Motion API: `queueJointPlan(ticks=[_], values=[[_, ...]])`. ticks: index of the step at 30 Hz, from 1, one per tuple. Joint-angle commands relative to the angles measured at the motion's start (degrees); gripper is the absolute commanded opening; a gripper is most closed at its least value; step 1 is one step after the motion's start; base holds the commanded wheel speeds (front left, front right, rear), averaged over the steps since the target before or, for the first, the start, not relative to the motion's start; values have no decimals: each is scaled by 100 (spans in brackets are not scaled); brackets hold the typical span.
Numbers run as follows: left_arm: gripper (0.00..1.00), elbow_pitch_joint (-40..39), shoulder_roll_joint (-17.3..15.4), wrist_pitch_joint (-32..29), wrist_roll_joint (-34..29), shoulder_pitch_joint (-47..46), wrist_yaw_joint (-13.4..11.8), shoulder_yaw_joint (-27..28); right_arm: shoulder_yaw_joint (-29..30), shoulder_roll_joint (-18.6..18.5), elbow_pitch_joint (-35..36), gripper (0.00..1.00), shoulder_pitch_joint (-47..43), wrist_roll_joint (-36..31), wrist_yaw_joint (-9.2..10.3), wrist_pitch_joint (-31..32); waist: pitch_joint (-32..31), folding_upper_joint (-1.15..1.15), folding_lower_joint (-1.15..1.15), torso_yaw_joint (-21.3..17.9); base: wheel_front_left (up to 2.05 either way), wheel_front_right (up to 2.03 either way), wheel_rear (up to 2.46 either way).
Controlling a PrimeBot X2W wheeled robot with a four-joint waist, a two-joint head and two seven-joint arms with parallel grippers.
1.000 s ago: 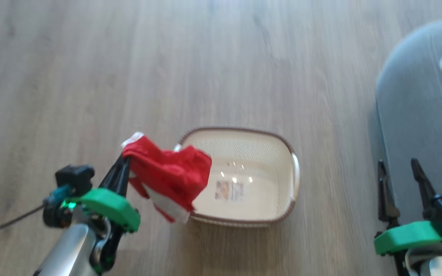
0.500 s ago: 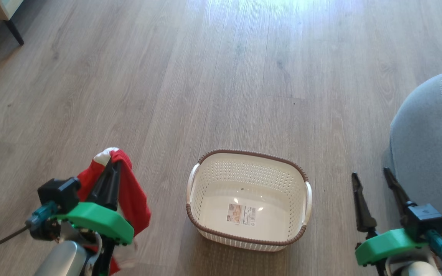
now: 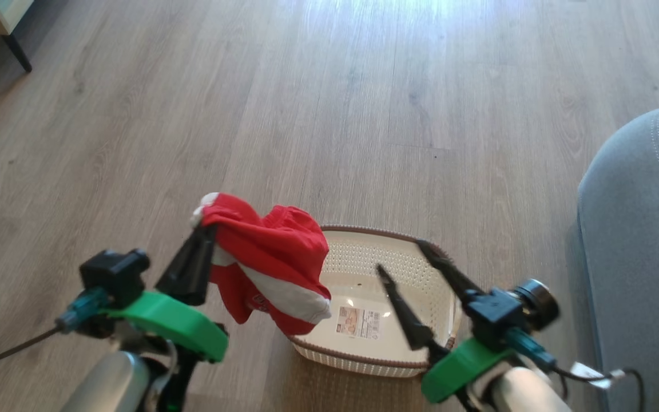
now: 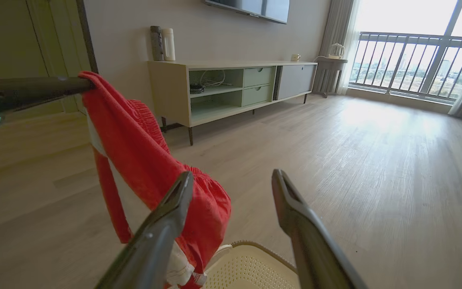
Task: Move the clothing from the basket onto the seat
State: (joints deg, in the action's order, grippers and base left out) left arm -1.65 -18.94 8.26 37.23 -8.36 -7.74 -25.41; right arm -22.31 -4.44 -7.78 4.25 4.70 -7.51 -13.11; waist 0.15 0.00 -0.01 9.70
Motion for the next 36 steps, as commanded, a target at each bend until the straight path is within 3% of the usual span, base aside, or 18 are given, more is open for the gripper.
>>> queueJointPlan(ticks=[1,11,19,20,21,26,27,30,31,32,36], values=[[0,-268,-75,-10,-60,-405,14,192,-176,-31,183,100,291,47,2,1,-2,0,1,11,0,0,0],[0,-724,348,-409,-198,-865,202,-550,-1324,120,-446,100,1346,590,2,-59,-56,0,1,221,0,0,0],[0,-788,500,-573,-195,-888,298,-900,-1740,154,-989,100,1754,1124,2,-156,-120,0,1,447,0,0,0],[0,-819,516,-592,-176,-878,316,-936,-1786,154,-1030,90,1779,1210,2,-161,-124,0,1,471,0,0,0],[0,-847,532,-606,-159,-869,322,-961,-1816,155,-1067,0,1811,1264,2,-167,-127,0,1,492,0,0,0],[0,-852,531,-619,-157,-843,290,-988,-1889,155,-1182,0,1917,1465,2,-181,-133,0,1,522,0,0,0],[10,-842,525,-606,-156,-834,279,-976,-1889,156,-1200,0,1927,1470,2,-183,-133,0,1,507,0,0,0],[59,-807,503,-553,-159,-800,245,-937,-1835,156,-1244,0,1955,1450,2,-186,-135,0,1,420,0,0,0],[94,-791,495,-540,-158,-782,230,-925,-1808,156,-1248,0,1961,1434,2,-186,-134,0,1,376,0,0,0],[100,-773,489,-532,-152,-765,220,-917,-1768,156,-1250,0,1963,1412,2,-186,-132,0,1,330,0,0,0],[100,-708,471,-506,-153,-725,198,-911,-1594,156,-1248,0,1960,1308,2,-187,-117,0,1,149,0,0,0]])
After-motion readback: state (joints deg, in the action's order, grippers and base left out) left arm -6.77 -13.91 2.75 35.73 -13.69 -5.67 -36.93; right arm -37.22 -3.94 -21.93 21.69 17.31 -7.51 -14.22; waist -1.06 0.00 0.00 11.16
